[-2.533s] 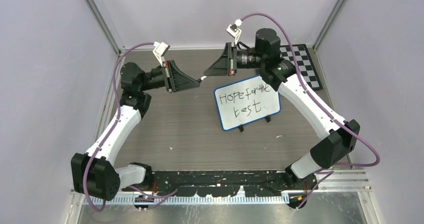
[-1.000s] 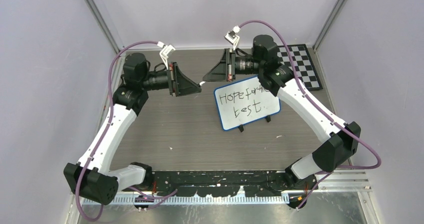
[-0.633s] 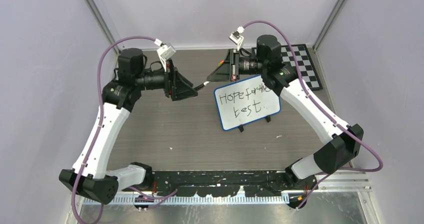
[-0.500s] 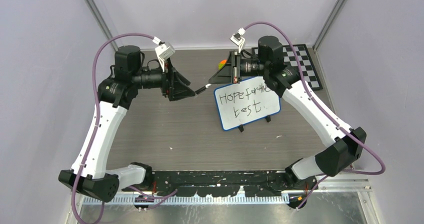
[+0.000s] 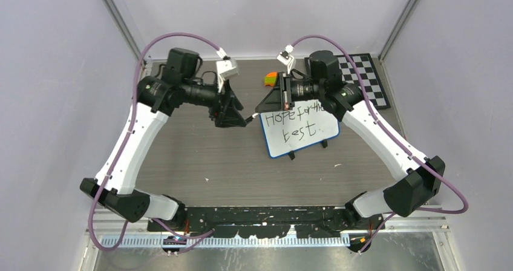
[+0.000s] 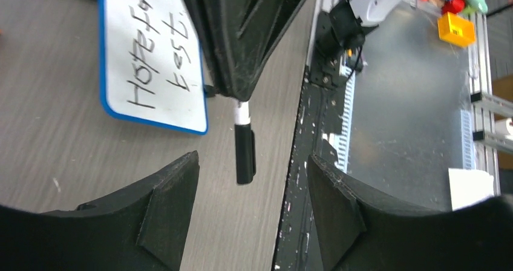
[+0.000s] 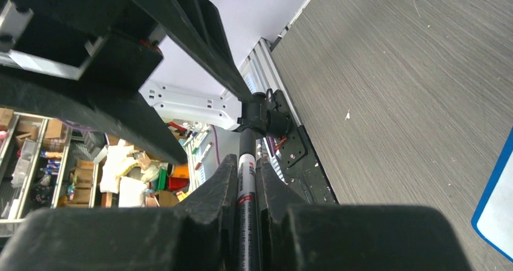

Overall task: Write a sentence on the whiteboard
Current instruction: Place the whiteboard marker at the center of the board.

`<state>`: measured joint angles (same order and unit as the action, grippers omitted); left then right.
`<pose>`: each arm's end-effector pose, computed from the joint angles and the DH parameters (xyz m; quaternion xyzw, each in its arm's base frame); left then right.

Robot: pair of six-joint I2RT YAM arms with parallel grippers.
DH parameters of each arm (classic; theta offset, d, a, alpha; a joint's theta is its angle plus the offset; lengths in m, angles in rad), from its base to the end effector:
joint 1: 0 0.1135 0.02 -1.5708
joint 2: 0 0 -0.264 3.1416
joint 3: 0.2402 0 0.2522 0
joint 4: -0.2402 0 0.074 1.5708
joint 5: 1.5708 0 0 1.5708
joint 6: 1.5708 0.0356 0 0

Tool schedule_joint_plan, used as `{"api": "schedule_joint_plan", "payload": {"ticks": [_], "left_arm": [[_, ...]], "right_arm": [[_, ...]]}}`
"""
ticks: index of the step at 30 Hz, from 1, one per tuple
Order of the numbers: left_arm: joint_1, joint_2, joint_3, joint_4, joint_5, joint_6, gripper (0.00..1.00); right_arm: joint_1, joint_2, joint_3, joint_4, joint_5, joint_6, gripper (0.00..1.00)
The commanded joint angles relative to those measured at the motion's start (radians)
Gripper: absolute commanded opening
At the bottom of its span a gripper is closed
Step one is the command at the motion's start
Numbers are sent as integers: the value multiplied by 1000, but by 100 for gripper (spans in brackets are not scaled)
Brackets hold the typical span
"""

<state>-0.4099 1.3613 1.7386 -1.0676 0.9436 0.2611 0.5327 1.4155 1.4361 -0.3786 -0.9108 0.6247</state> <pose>0.2122 -0.1236 0.4573 0.4482 0.6971 -0.4382 0.3480 0.2550 0.1830 0.4058 -0.2165 0.7487 0.5825 0.2308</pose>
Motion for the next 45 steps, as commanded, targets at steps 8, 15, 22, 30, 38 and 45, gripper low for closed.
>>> {"api": "schedule_joint_plan", "payload": {"ticks": [8,15,22,30,38,45], "left_arm": [[-151,43,-26,26,-114,5,61],[-166,63,-48,56,-138,-24,33],[-150,52,-94,108,-133,-90,0],[46,28,-191,160,-27,-187,0],[257,32,-306,77,-222,-53,0],[293,16,-534,121,-553,91,2]], "right_arm": [[41,-17,18,-19,-18,-55,0],[48,-19,25,-29,-22,-68,0],[37,-19,46,-69,-20,-100,13],[-103,-44,72,-69,-47,-96,59],[-306,-95,31,-157,-63,-178,66],[-447,-192,-45,-325,-17,-367,67]]}}
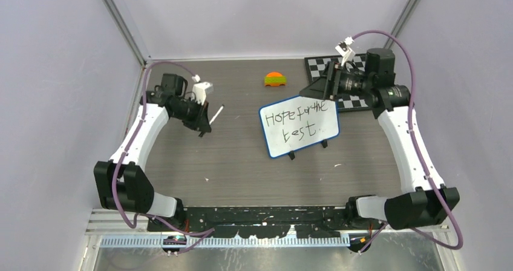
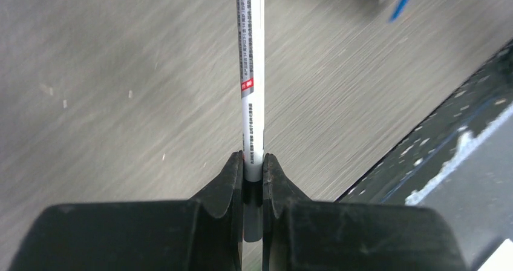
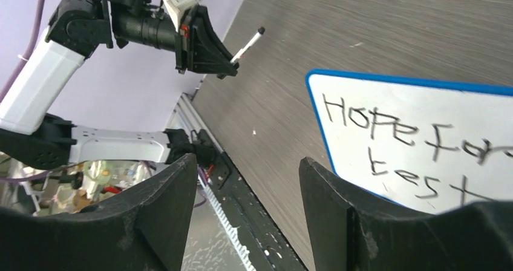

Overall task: Write a sentence on the whiteboard
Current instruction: Place the whiteboard marker at the center of the board, then reset both arms

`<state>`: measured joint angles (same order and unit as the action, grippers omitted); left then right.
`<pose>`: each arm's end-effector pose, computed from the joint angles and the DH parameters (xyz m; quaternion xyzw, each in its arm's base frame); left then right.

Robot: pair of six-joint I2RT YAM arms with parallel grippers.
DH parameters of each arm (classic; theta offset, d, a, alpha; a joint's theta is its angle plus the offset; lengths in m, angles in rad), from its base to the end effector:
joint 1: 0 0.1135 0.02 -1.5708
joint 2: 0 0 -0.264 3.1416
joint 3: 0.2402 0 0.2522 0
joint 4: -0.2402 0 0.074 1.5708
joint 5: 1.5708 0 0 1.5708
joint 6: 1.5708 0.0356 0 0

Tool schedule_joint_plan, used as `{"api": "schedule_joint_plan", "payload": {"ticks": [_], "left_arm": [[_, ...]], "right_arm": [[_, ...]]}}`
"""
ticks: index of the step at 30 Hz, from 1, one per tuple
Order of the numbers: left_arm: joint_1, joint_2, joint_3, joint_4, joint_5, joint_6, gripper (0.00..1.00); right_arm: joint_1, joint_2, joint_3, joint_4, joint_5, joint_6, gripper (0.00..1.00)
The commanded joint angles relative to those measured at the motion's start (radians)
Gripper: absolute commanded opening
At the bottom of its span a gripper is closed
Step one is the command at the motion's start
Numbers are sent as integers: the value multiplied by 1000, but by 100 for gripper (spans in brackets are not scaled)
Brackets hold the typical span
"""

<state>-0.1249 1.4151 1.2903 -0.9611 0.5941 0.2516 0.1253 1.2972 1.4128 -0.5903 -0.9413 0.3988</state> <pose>0.2732 -0.0544 0.3118 0.2427 0.8987 -0.2690 0.2471 0.2638 0.0622 0.4121 -0.1303 0.7858 0.4941 0.3483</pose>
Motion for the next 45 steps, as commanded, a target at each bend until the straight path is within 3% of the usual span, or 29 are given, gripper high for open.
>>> {"api": "schedule_joint_plan", "payload": {"ticks": [1,6,17,30,32,37,41,45], "left_arm": [[8,-36,-117,40,-226,106,4],[8,14,-212,127,-277,98,11],[-1,158,-279,281,-316,29,17],[-65,265,-270,285,-362,10,42],[-65,249,-254,260,-350,7,48],[-65,171,-162,141,-283,0,90],[-30,116,-58,15,-166,9,99],[57,66,57,-60,-87,3,100]], "right_arm": [[-54,-83,-33,-138,28,-172,67],[-78,-124,-120,-199,124,-270,67],[-104,-159,-222,-200,217,-317,68],[-155,-182,-224,-282,253,-374,68],[-166,-184,-218,-301,255,-385,68],[-208,-180,-184,-351,248,-423,74],[-269,-162,-143,-391,239,-465,80],[-347,-125,-107,-439,219,-522,87]]}}
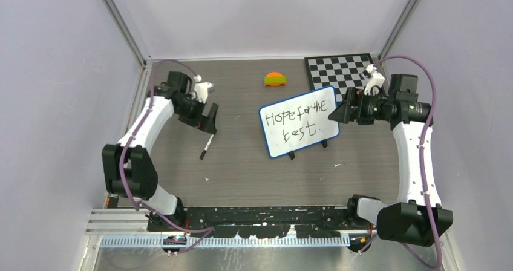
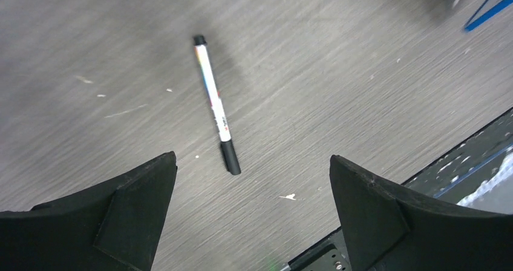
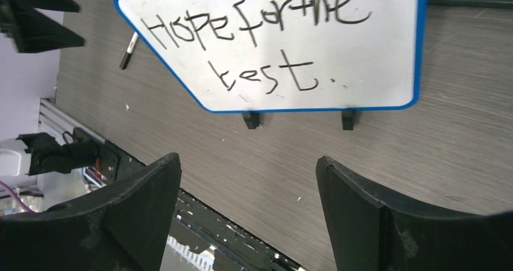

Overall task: Write a sentence on the whiteboard
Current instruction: Reset both arms

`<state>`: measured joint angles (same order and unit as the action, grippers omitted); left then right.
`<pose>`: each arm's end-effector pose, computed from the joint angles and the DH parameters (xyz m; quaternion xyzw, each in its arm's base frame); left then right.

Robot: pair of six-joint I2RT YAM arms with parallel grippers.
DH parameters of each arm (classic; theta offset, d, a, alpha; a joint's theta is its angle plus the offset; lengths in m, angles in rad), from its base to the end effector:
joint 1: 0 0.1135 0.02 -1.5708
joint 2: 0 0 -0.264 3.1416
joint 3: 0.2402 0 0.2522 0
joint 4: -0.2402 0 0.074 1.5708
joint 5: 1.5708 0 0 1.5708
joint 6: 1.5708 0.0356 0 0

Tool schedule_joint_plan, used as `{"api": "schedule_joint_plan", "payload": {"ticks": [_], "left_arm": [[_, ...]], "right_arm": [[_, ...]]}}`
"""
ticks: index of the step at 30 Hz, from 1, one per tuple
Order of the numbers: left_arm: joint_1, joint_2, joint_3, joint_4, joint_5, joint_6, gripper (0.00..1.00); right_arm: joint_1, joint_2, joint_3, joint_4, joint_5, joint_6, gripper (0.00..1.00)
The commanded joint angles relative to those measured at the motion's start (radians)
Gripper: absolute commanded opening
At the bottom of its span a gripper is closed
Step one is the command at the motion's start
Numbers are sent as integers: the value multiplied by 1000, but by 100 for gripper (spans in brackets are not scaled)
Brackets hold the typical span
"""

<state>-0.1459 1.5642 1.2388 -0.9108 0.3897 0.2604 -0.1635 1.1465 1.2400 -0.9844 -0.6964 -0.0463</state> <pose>0.2995 -0.0577 0.2550 0.2268 0.9410 -0.1813 0.1740 0.2142 -0.0122 0.3579 -0.0617 0.8913 0.2871 0.3454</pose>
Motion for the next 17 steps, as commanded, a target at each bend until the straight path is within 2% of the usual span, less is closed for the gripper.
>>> {"api": "schedule_joint_plan", "payload": {"ticks": [1,4,9,17], "left_arm": [[107,-101,125,-118,125,-8,100],[211,-157,148,-114,149,-5,100],[311,-186,145,-121,141,-8,100],[331,-249,82,-109,124,-35,100]], "right_arm": [[-81,33,68,-51,-27,-91,88],[-154,65,61,-56,-24,-142,90],[-279,148,48,-88,-57,-218,90],[-324,175,8,-67,-88,-227,90]]}}
